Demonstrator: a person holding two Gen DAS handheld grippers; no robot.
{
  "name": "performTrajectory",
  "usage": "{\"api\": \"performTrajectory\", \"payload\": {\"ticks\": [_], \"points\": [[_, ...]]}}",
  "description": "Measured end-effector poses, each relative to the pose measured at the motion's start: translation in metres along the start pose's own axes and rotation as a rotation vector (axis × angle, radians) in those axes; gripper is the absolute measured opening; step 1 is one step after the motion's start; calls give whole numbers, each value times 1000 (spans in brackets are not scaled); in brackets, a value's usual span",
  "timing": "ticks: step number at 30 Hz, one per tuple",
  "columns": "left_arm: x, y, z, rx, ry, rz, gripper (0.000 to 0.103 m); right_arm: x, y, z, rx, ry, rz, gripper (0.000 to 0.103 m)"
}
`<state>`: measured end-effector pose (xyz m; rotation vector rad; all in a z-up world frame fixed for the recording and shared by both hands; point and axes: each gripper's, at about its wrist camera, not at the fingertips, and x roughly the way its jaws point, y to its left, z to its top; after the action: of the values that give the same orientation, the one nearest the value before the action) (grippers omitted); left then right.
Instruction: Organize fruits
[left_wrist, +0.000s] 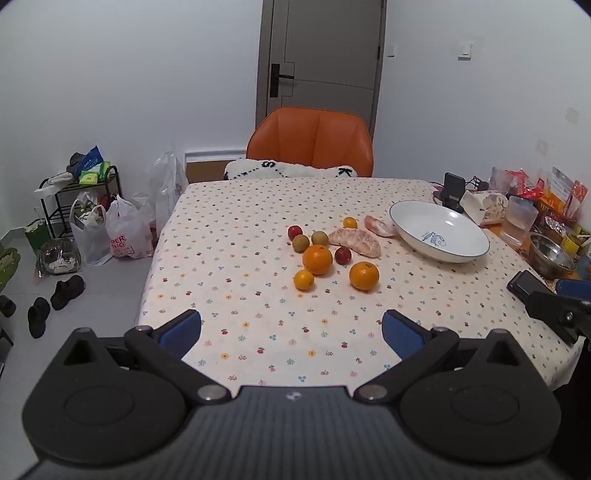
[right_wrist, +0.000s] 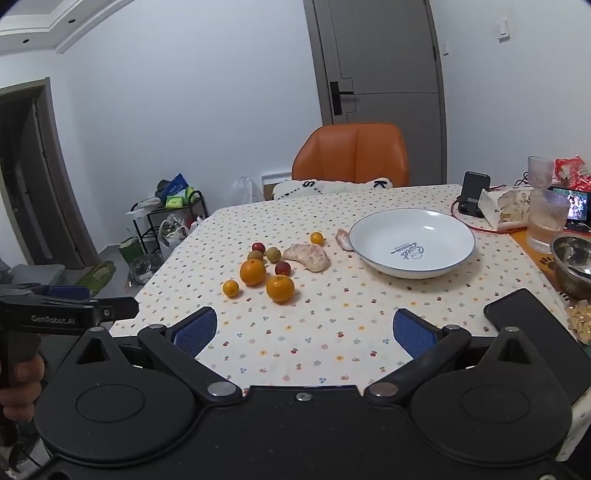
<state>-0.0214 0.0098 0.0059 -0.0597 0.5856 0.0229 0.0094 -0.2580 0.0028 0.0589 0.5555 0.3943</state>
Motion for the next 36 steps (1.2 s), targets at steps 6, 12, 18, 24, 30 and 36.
{"api": "performTrajectory", "payload": {"ticks": [6, 12, 18, 24, 30, 36], "points": [[-1, -3, 3, 1, -6, 3, 103, -3, -1, 1, -4, -7, 3, 103], [5, -9, 4, 4, 10, -7, 103, 0, -4, -2, 10, 15, 25, 103], [4, -14, 3, 18, 9, -9, 103, -1, -7, -1, 10, 8, 18, 103], [3, -16, 2, 23, 13, -8, 103, -1, -7, -1, 8, 9, 5, 103], [3, -16, 2, 24, 9, -9, 103, -2, -6, 0, 2, 6, 2, 103], [2, -16, 2, 23, 7, -8, 103, -3, -5, 1, -1, 5, 4, 103]]}}
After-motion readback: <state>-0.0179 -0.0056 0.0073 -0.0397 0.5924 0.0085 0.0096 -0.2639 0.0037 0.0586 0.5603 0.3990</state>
